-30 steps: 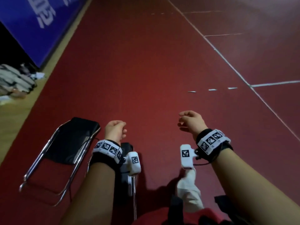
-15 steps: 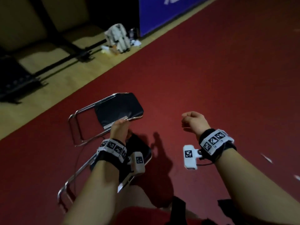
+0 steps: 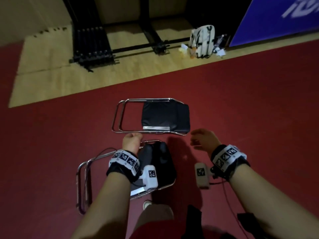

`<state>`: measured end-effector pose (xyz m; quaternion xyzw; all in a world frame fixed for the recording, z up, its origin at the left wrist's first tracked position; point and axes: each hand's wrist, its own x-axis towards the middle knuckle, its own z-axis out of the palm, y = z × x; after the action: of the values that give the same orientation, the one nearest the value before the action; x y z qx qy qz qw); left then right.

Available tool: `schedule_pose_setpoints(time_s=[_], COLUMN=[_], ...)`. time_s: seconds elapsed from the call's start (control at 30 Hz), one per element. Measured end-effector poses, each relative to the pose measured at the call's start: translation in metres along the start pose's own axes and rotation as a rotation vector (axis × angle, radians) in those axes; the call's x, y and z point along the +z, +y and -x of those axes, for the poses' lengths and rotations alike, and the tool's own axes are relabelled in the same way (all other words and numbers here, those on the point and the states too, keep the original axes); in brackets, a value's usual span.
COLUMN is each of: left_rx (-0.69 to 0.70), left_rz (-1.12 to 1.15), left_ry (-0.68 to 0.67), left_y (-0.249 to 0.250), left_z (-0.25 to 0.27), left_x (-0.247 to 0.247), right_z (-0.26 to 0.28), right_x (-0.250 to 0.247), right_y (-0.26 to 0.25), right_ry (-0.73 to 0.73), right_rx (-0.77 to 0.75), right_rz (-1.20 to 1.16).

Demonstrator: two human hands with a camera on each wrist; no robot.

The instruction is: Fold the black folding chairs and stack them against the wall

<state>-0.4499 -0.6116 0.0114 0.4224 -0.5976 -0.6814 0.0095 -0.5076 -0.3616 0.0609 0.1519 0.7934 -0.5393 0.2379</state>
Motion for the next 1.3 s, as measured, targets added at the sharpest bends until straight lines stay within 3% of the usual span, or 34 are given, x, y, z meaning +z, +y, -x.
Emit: schedule_pose_setpoints(time_s=[0.23,0.43,0.67,0.73,1.03,1.3], left_rx=[-0.02,-0.102,-0.256,-0.319,-0.57,-0.677], left_rz=[0.059,0.152,0.309,0.32,0.383,0.399], left_ry=[0.128,0.359,0.632,0.675,0.695,0.682], left_y=[0.013,-0.023,-0.089,-0.114,-0.238,-0.377], left_z=[-0.019,-0.017,-0.006,-0.007,-0.022,-0.067], left_x=[0.006,0.015,0.081,0.103,0.176,0.18], right_z=[-0.051,-0.114,-0.198,-0.218,-0.275,-0.322], right_x=[0.01,0.025,0.032,0.034,0.05,0.089], right_y=[-0.03,-0.028,0.001,0.02,0.13,0.274], right_ry=[-0.177,-0.337,-0.651,-0.719,-0.748,-0.723], right_rx=[-0.009,0.023,0.105,0.138,0.189,0.228], right_rz=[0.136,0.223,0.39,0.44,0.581,0.592])
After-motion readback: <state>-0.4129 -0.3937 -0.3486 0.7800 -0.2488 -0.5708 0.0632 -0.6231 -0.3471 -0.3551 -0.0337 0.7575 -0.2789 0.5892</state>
